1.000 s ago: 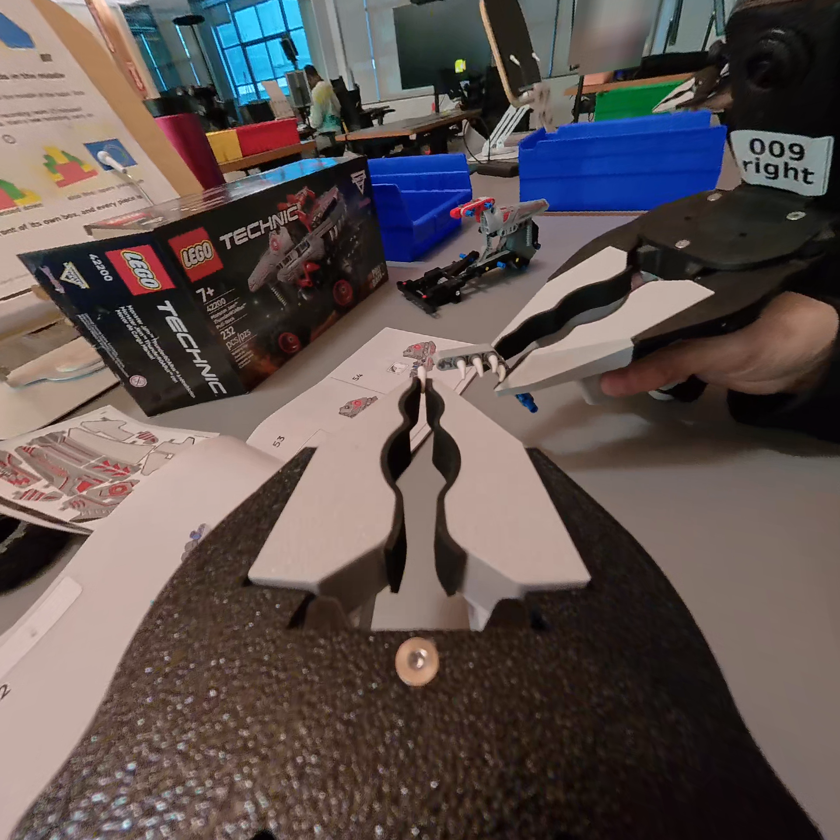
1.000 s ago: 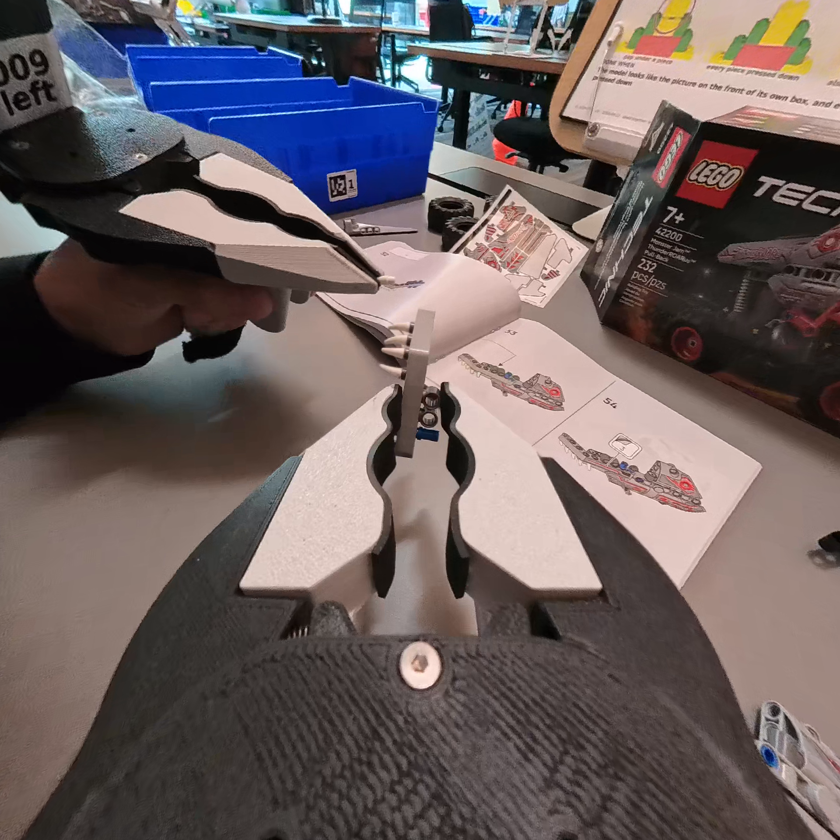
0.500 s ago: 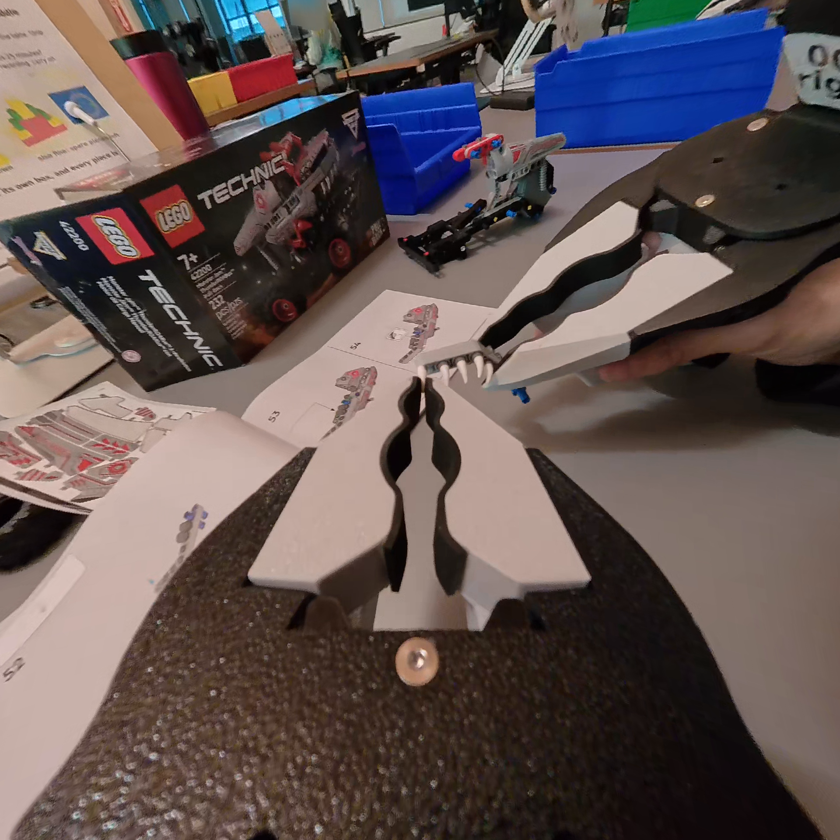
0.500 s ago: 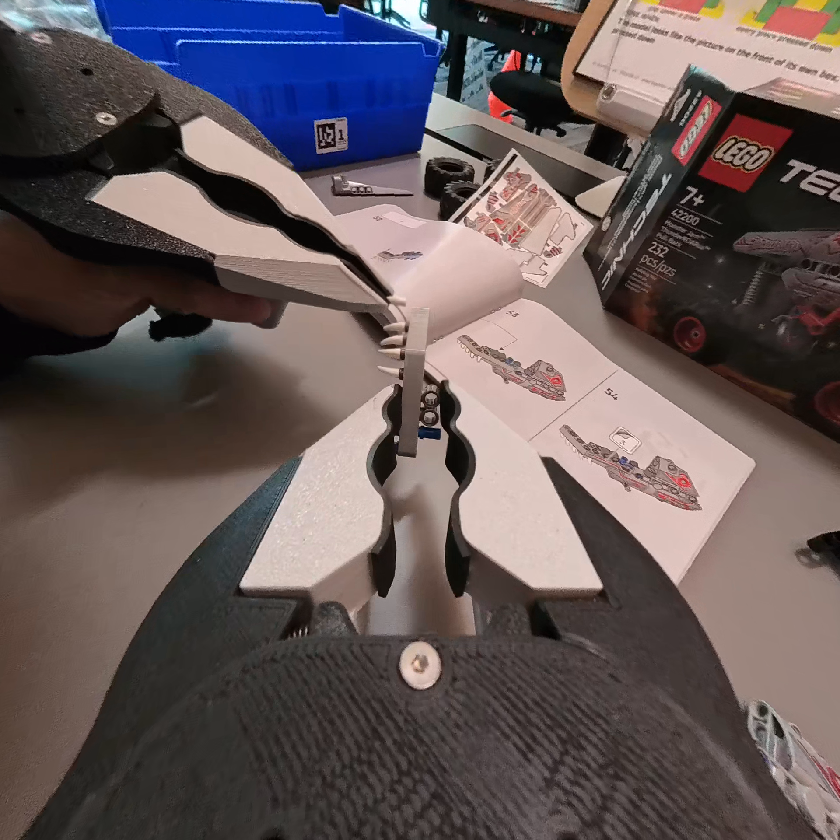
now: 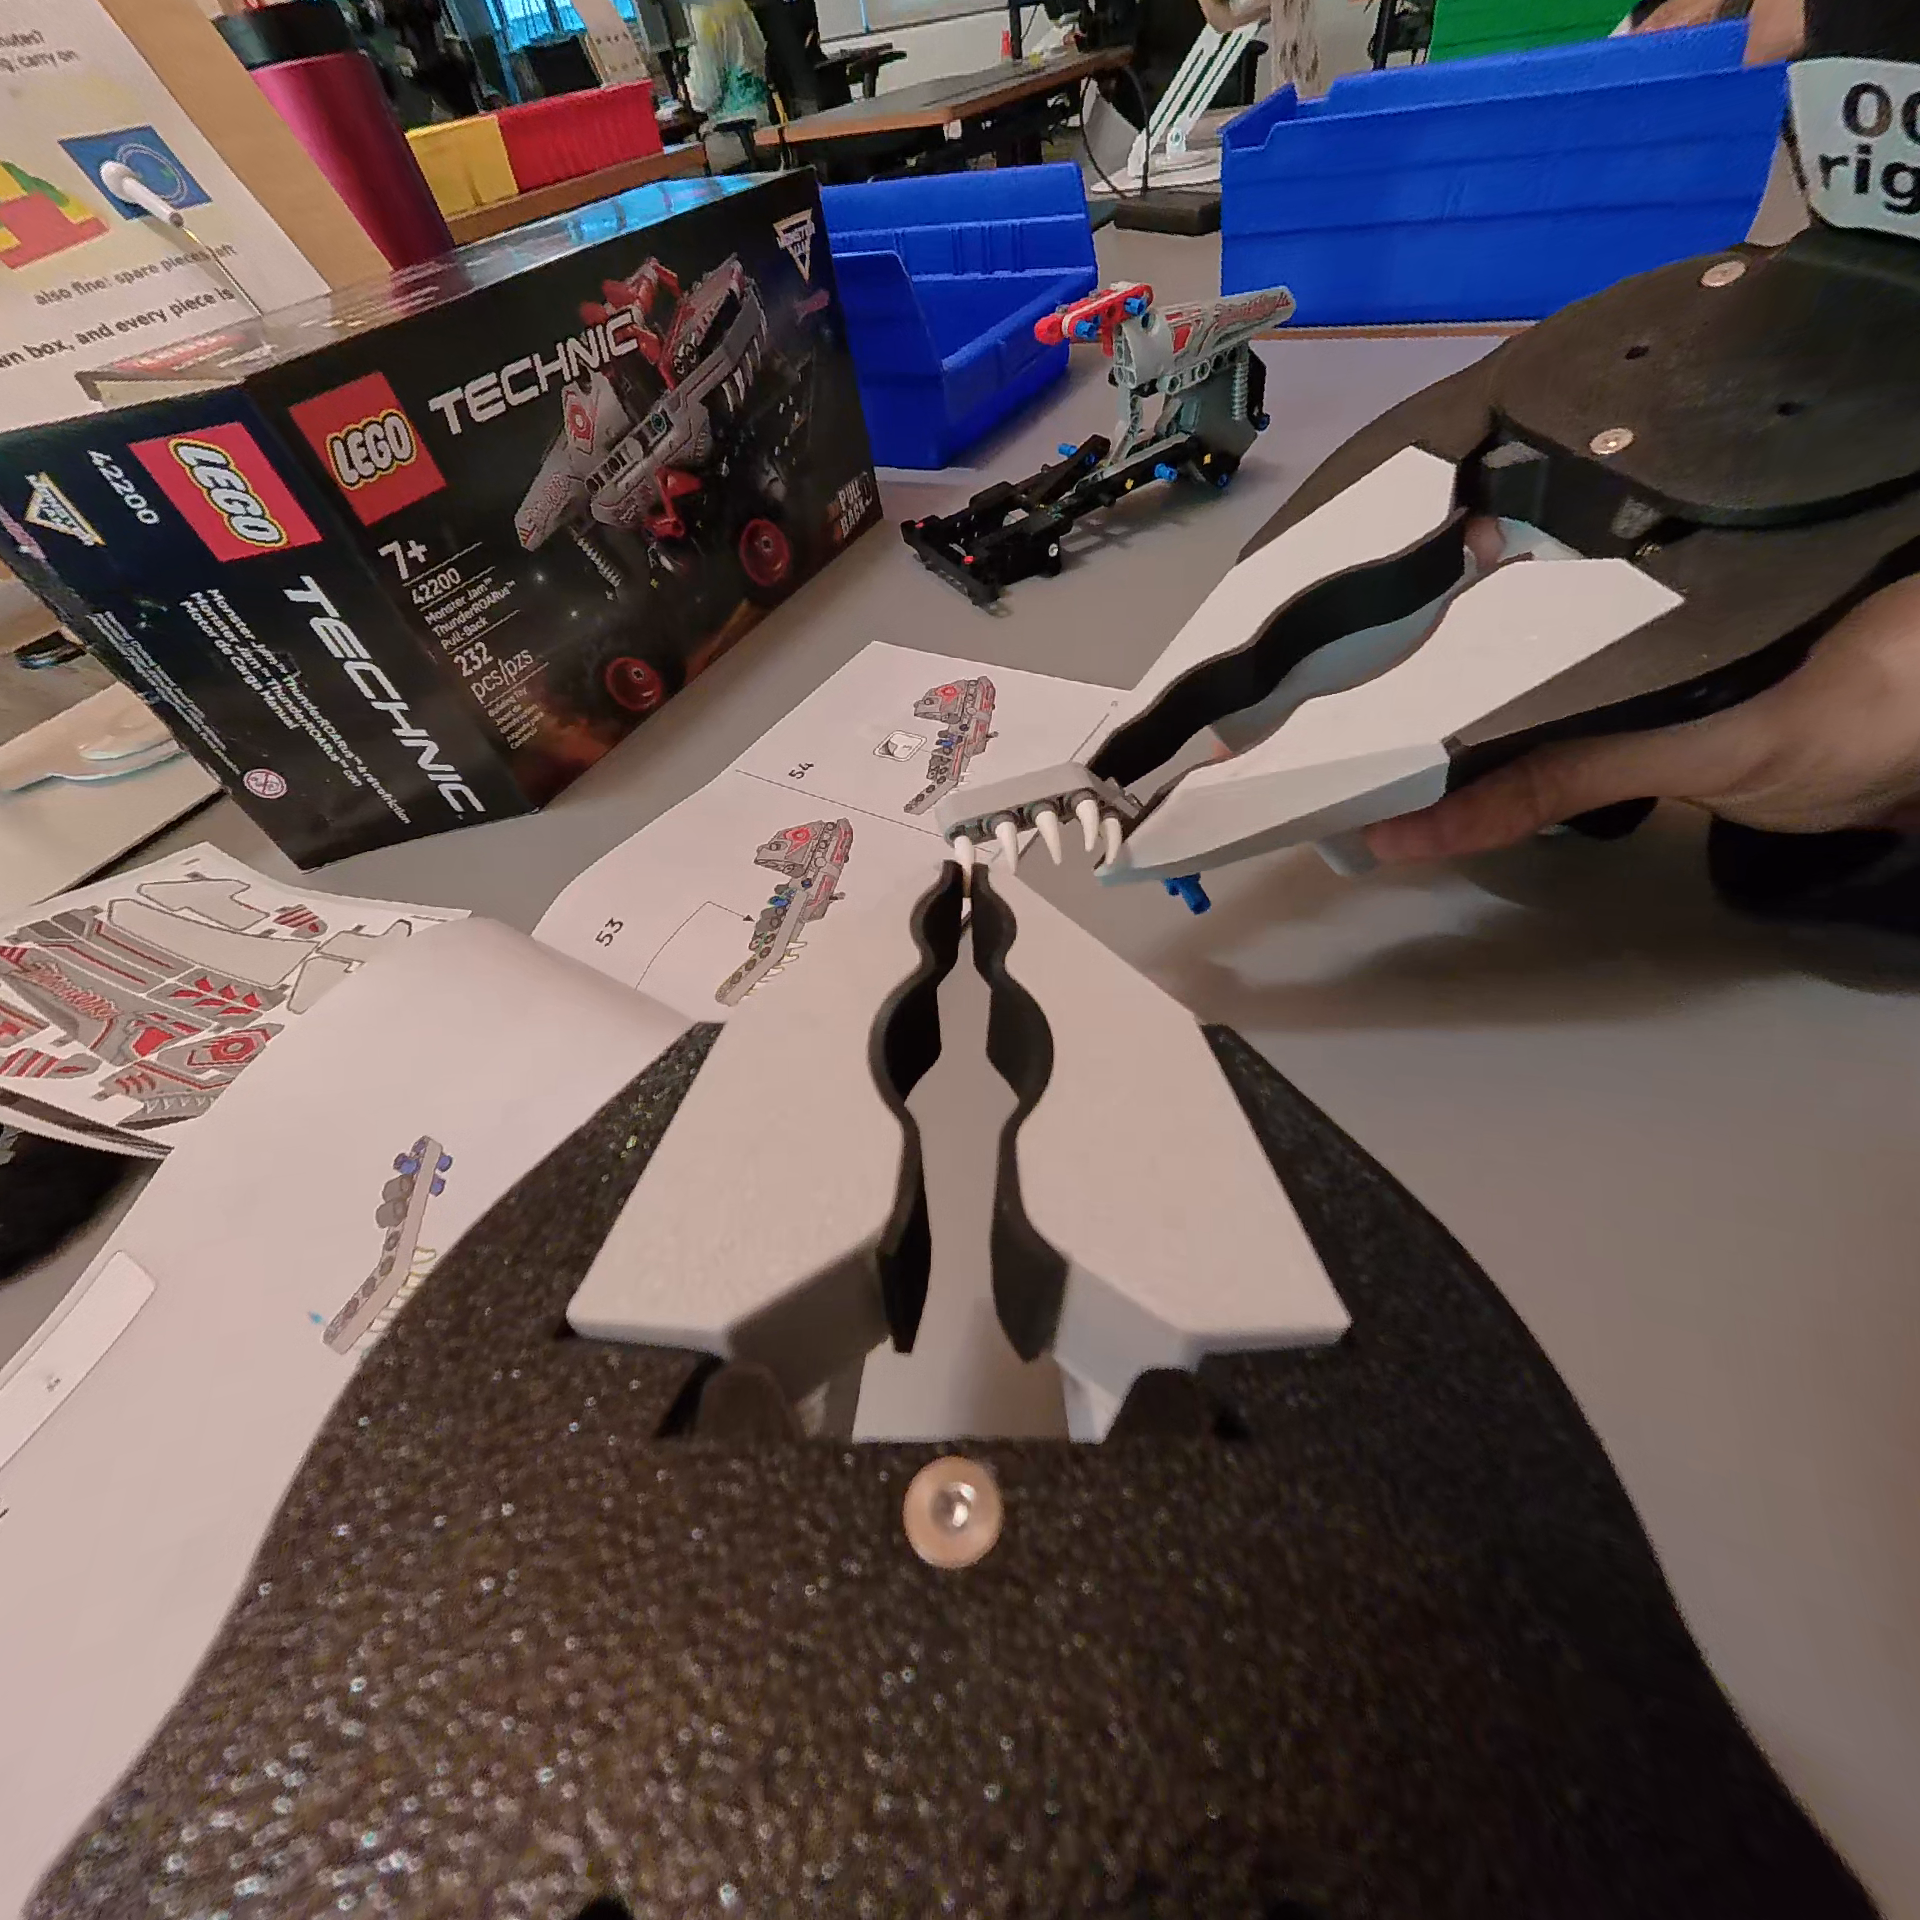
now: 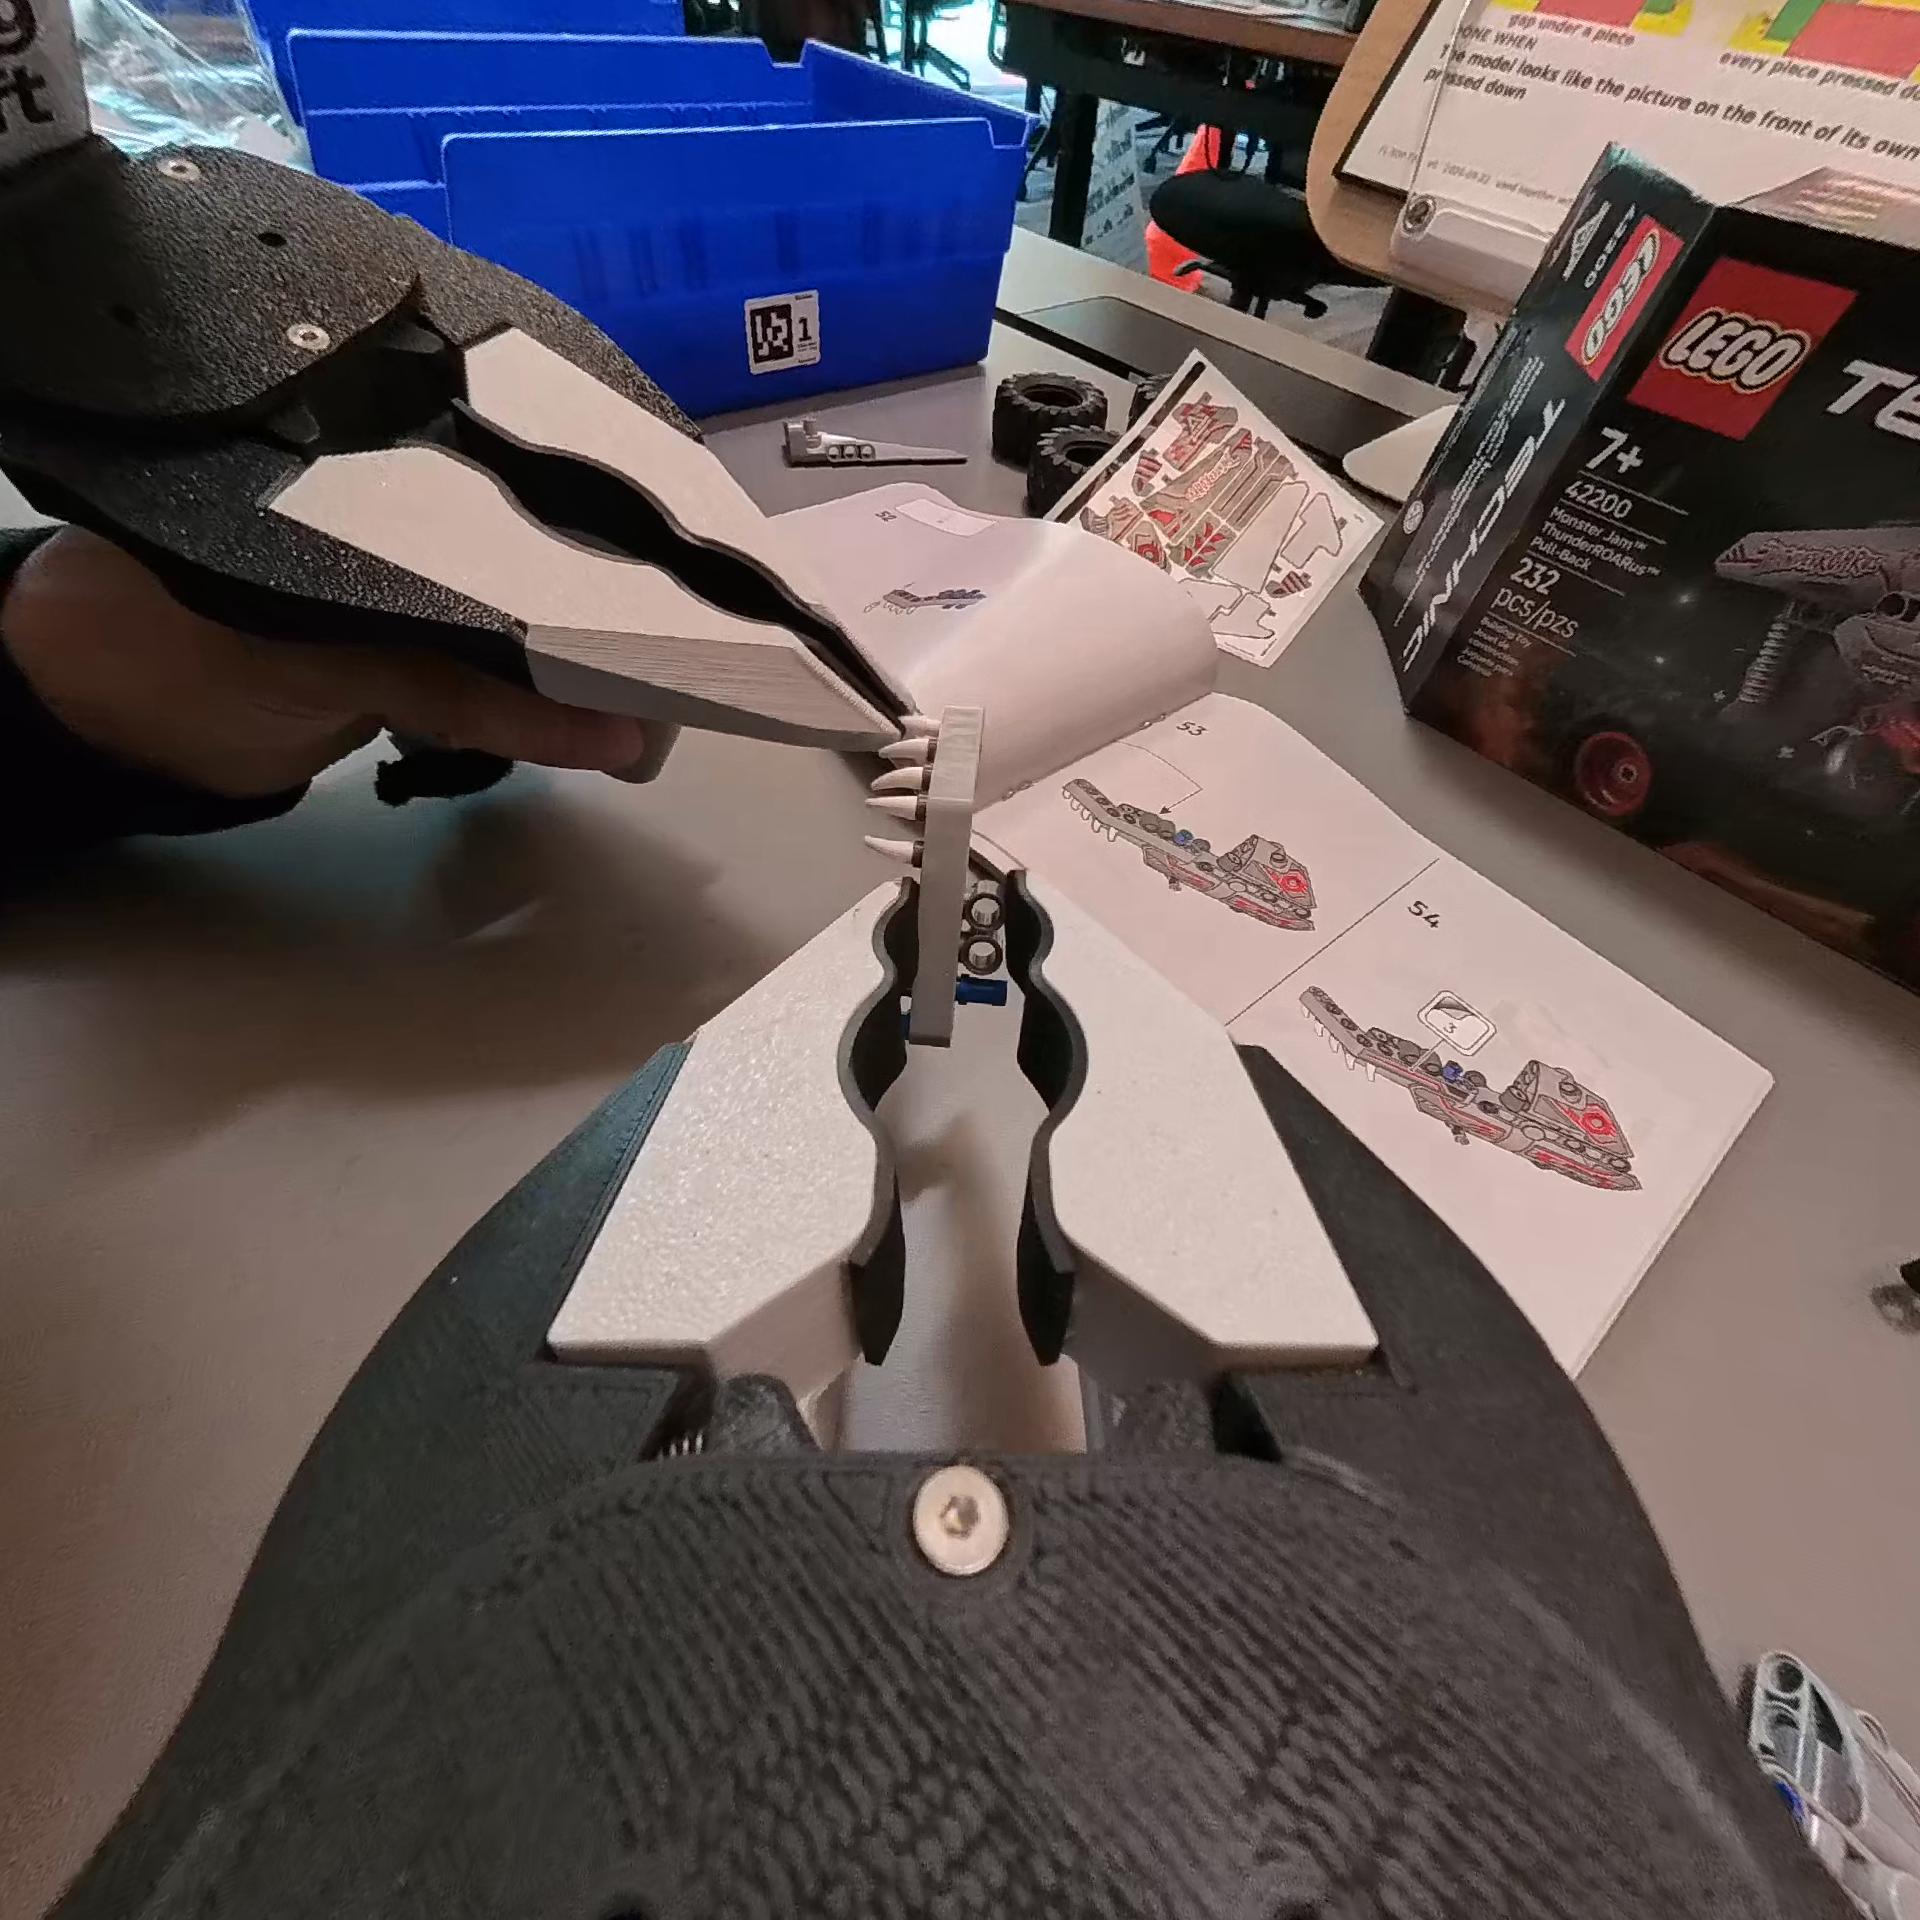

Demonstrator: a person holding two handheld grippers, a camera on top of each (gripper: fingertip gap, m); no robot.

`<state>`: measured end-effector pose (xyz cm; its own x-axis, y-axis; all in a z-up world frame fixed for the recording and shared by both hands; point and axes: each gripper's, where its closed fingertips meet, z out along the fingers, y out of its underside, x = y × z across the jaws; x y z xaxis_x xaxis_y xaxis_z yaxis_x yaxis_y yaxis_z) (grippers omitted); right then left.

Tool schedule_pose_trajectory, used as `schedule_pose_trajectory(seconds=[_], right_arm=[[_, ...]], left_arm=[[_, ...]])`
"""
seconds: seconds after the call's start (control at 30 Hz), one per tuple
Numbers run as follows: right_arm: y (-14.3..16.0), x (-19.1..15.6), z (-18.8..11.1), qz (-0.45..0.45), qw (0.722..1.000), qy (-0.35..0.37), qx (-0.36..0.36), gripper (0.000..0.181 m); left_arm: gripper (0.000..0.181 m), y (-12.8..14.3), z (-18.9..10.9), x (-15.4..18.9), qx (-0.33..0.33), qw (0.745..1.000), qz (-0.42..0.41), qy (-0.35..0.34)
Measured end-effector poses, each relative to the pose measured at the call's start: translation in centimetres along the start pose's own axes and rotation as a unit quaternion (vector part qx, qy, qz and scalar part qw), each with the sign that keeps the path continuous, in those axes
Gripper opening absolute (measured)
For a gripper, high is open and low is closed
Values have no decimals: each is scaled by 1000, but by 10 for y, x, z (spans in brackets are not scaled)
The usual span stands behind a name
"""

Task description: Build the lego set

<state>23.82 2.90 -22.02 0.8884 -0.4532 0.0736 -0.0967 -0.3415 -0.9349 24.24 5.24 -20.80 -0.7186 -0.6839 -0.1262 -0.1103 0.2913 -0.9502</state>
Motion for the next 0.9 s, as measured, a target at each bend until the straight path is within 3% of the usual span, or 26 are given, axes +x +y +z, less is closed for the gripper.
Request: schedule_pose_trajectory(seconds=[0.53,0.8,0.9], right_arm=[[2,-4,2,-19,1000,0,-8,15],[1,-9,2,-72,997,1,-2,16],[0,-12,1,-97,995,0,6,16]], left_arm=[[0,2,-1,0,0,1000,-25,12],[0,5,-1,-2,-22,997,66,-24],[0,2,-3,1,-2,1000,-11,20]])
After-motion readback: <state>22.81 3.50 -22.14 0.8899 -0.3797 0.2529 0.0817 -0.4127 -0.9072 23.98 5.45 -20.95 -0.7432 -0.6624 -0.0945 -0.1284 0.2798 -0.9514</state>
